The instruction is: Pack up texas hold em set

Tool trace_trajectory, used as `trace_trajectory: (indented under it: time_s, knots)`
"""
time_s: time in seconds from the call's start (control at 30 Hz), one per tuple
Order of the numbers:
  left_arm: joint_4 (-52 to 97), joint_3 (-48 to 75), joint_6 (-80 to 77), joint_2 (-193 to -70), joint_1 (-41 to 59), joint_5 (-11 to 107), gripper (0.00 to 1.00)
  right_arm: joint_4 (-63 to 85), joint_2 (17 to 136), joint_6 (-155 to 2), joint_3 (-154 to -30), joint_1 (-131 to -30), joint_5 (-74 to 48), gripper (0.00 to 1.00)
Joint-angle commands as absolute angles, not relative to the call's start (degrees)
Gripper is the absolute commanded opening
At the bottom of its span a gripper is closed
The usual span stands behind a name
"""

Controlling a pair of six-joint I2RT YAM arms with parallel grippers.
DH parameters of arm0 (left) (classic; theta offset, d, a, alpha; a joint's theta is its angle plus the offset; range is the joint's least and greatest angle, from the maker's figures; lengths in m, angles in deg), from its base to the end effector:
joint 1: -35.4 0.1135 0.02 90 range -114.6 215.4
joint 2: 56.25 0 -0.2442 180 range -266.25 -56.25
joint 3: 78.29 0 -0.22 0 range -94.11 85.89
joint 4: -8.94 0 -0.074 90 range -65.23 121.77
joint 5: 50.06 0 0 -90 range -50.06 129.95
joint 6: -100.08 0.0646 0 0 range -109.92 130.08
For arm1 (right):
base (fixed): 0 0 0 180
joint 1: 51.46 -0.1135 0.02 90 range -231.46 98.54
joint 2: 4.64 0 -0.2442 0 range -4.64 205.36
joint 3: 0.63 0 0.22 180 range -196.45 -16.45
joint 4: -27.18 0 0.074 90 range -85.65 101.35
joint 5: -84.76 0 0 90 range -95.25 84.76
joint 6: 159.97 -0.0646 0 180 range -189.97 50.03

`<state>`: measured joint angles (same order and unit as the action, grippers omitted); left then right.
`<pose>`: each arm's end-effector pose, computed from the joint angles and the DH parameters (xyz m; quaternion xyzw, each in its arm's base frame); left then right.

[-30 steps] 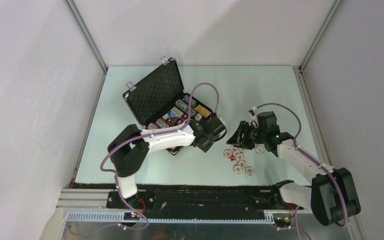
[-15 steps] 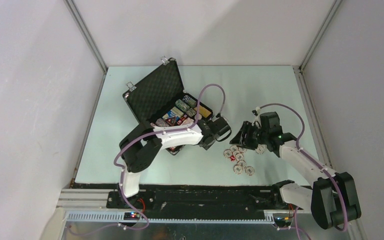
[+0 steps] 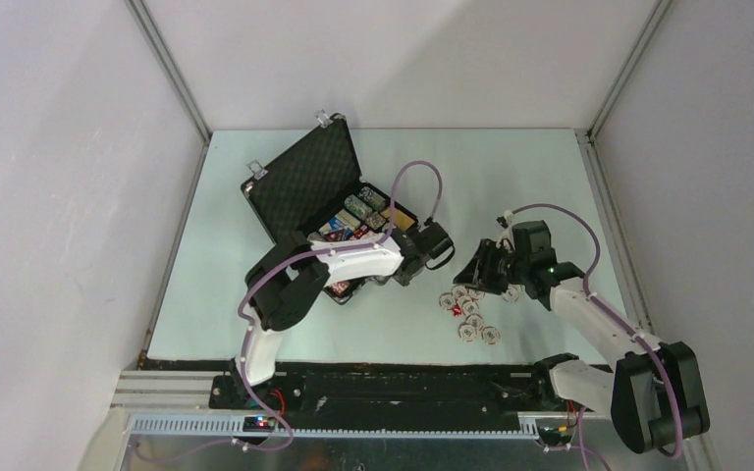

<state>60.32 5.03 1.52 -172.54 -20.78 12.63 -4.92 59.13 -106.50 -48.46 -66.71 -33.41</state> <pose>0.2351 -0.2977 0.1344 0.3512 0.8926 0.1107 0.2602 0.1957 0.0850 0.1748 0.0816 0.9062 0.3561 0.2132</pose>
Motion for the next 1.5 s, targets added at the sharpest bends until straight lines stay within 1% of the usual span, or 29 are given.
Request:
trace_trajectory:
  time_s: [0.0, 0.1, 0.2, 0.23, 0.33, 0.4, 0.53, 0.83, 1.17, 1.33, 1.47]
  knots:
    - [61.39, 3.38, 1.32, -173.01, -18.88, 13.41, 0.4, -5.08, 57.37, -105.65, -48.25, -66.44, -32.88, 0.42]
    - [61.1, 3.76, 1.69, -172.44, -18.83, 13.13, 0.31, -5.14, 57.4, -105.57, -48.18, -66.4, -33.08, 0.42]
    - [61.27, 4.0, 1.88, -172.02, -18.83, 12.48, 0.26, -5.17, 57.28, -105.57, -48.18, -66.32, -33.13, 0.41]
    - [61.76, 3.78, 1.9, -172.01, -18.83, 12.33, 0.23, -5.17, 57.2, -105.63, -48.11, -66.32, -33.12, 0.41]
    - [62.54, 3.54, 1.83, -171.31, -18.87, 12.24, 0.18, -5.29, 57.07, -105.65, -48.09, -66.22, -33.13, 0.41]
    - [62.94, 3.57, 1.68, -170.4, -18.91, 12.21, 0.11, -5.28, 57.06, -105.58, -48.09, -66.16, -33.1, 0.41]
    - [63.52, 3.47, 1.48, -168.25, -18.91, 12.11, 0.01, -4.95, 57.26, -105.73, -47.92, -66.2, -33.34, 0.41]
    - [63.97, 3.89, 0.87, -160.51, -19.0, 12.77, 0.0, -4.57, 58.14, -105.72, -47.92, -66.1, -33.75, 0.41]
    - [63.53, 3.93, 1.2, -156.1, -18.35, 10.96, 0.0, -3.97, 58.35, -105.91, -47.92, -66.02, -34.29, 0.41]
    - [60.69, 3.85, 4.01, -153.13, -13.6, 13.26, 0.0, -3.33, 58.82, -105.79, -47.92, -65.65, -34.83, 0.41]
    - [59.35, 1.63, 6.47, -155.0, -10.57, 13.24, 0.0, -1.98, 59.74, -106.17, -48.11, -65.52, -35.88, 0.41]
